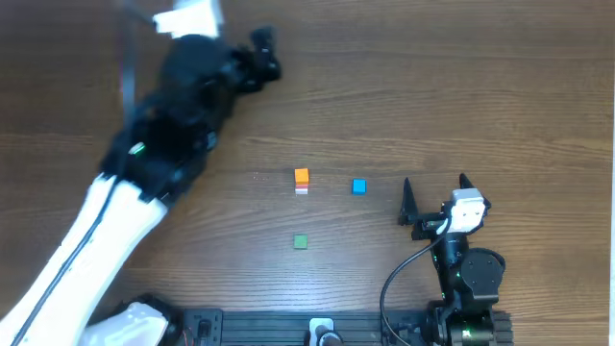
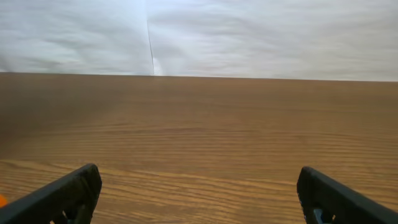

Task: Stack Cubes

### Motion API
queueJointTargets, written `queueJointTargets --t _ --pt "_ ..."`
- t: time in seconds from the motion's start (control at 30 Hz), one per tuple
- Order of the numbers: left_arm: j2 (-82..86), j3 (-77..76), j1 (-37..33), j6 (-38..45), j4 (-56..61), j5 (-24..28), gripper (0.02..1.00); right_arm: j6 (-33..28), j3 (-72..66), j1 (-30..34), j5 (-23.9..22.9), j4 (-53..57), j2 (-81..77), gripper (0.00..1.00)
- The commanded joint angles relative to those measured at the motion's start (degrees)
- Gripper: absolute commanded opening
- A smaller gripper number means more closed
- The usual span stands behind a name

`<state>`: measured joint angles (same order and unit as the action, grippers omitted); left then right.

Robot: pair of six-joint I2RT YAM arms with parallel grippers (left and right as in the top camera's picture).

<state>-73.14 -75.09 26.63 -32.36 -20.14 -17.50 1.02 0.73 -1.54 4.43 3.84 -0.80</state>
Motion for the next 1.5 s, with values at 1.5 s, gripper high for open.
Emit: queueJointTargets --t 1.5 --pt "73.0 74.8 -30.0 20.0 15.8 20.3 0.998 -0.5 -0.4 -0.3 0.4 0.0 0.4 0.993"
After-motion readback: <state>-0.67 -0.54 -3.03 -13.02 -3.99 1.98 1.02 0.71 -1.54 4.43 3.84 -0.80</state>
